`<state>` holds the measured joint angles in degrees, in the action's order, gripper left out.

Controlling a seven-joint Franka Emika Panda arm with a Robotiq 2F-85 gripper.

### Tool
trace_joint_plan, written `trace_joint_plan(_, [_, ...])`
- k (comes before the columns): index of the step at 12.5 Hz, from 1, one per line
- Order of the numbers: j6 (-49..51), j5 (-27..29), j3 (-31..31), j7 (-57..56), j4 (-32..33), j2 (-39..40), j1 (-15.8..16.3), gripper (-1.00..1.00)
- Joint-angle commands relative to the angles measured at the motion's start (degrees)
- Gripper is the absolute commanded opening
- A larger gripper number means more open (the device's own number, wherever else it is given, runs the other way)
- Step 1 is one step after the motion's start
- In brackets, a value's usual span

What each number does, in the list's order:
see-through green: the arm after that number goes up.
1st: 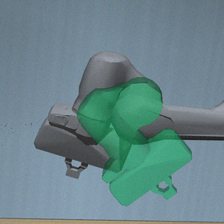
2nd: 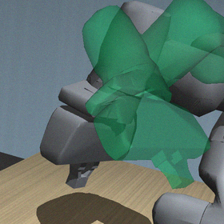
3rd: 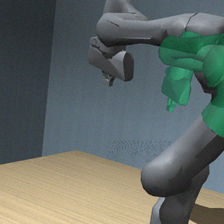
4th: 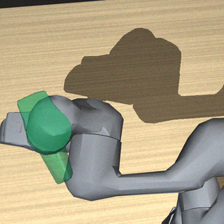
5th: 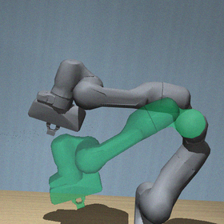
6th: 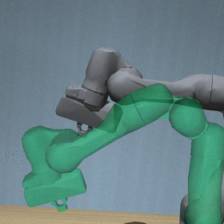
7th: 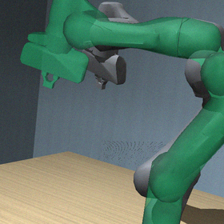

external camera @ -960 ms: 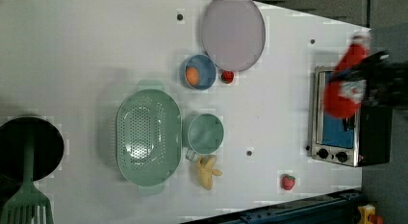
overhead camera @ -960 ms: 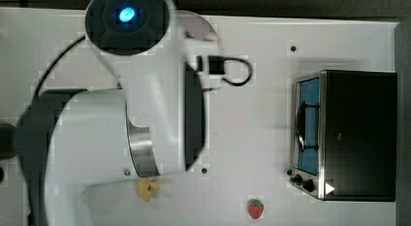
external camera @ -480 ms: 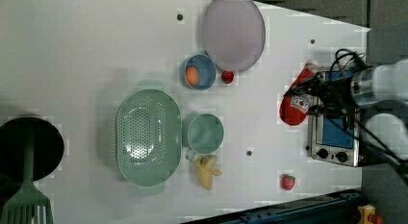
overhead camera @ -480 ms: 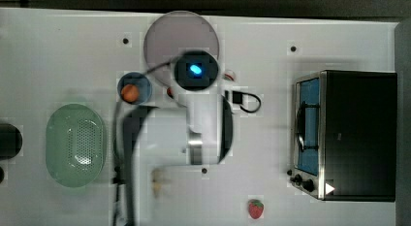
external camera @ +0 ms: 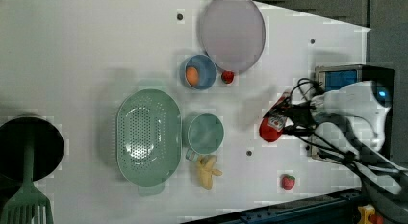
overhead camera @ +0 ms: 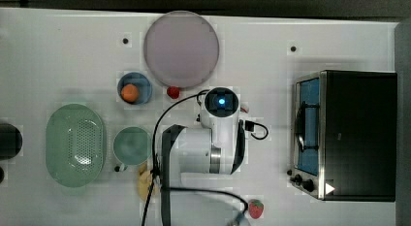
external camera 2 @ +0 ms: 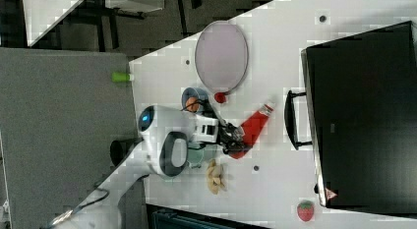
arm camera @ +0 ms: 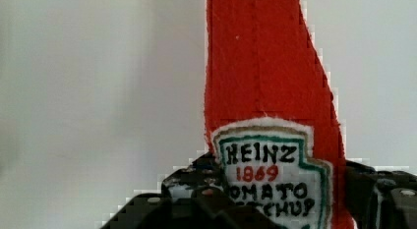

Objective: Pick Ketchup from oven and place it on table.

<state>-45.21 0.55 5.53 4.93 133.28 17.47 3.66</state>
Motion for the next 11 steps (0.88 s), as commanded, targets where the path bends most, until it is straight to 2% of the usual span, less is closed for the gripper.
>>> trace_joint_plan(1, [-4.12,0.19,-0.71,0.25,-3.05,-0.63,0.65,0.27])
trace_joint_plan(3, [-5.76,0.19,-0.49,0.41,-2.66,-0.13,0.65,0.32])
trace_joint_plan(6, [-5.78,0.19,-0.32,0.48,-2.34,-0.17,0.64,0.96])
trace_joint_plan(9, [-5.33,0.20,-0.43,3.22,-3.38,-2.05,0.71,1.00])
trace_joint_plan(11, [-2.97,0.19,-0.45,4.40,-5.32,-6.23,0.72,1.00])
